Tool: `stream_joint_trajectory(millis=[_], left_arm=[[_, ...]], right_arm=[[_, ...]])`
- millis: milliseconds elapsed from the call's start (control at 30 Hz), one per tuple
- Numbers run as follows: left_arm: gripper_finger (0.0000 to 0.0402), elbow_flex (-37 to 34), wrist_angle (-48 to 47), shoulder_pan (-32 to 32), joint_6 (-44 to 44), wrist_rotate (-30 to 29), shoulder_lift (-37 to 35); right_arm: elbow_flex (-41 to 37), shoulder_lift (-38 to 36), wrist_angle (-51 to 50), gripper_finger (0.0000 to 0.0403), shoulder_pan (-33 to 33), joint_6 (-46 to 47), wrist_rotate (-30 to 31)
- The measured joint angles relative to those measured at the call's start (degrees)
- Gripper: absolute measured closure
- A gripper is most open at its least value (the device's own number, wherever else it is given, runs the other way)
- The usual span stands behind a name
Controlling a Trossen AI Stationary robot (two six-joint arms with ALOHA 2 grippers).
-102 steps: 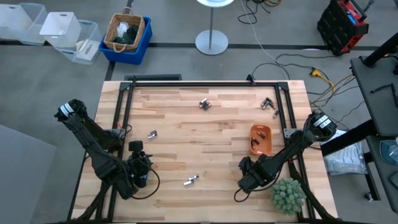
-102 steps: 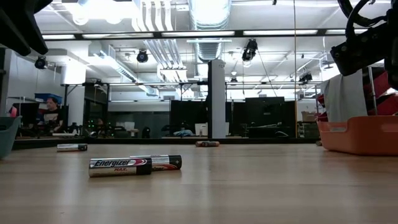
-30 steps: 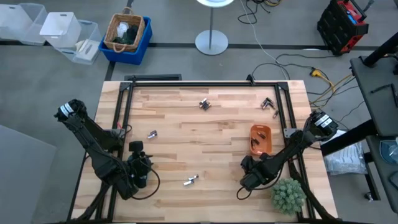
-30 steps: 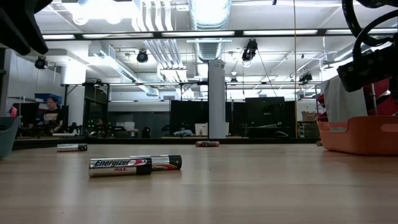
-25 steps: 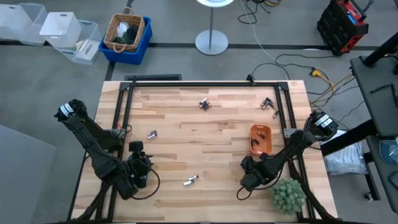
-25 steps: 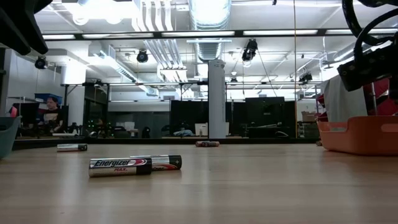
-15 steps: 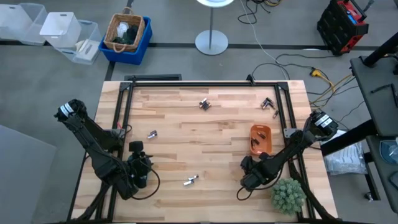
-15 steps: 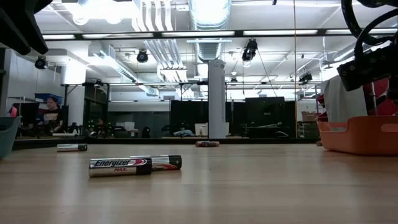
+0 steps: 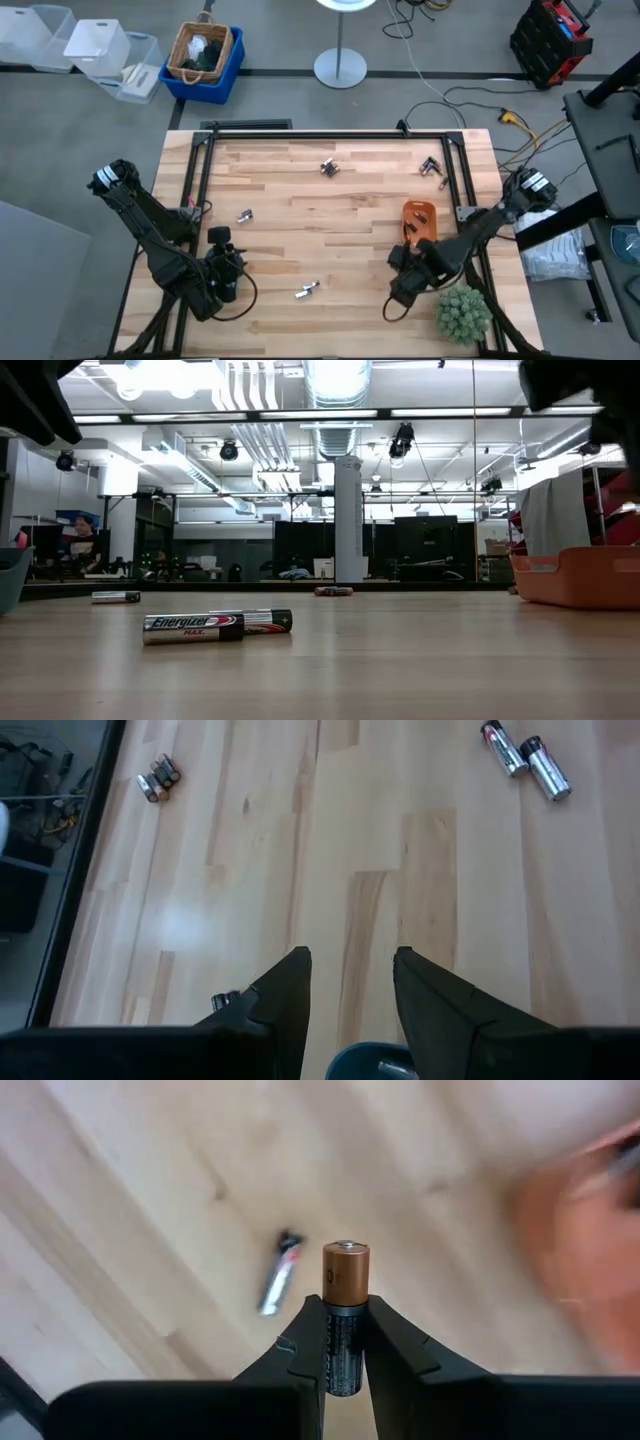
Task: Sort batteries
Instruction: Put the black battery into the orange bin
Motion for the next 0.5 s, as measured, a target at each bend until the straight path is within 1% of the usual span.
stream_joint_trajectory(millis=[100,167,233,367,500], left_arm=[[0.0277,0.0,-0.02,0.0,0.01,-1.44,0.0],[0.0277,0.0,-0.01,0.0,0.0,-1.58,0.0],[0.0277,0.0,0.14,0.01,0.0,-1.58,0.0],[0.0277,0.0,0.24,0.02,0.0,-1.6,0.0],[0.0277,0.0,0.7,0.0,-1.1,-1.61,0.0]], right_arm=[[1.77,-3.62,-7.68,0.0367,-3.12,0.98,3.57],[1.9,-6.04,-11.58,0.0367,-6.19,1.53,4.81],[1.77,-8.38,-12.18,0.0367,-9.77,0.59,5.07],[0.06,-12.62,-12.23,0.0367,-17.51,-6.56,5.1],[-2.88,-14.75,-11.45,0.0366,-25.68,-12.98,4.61]])
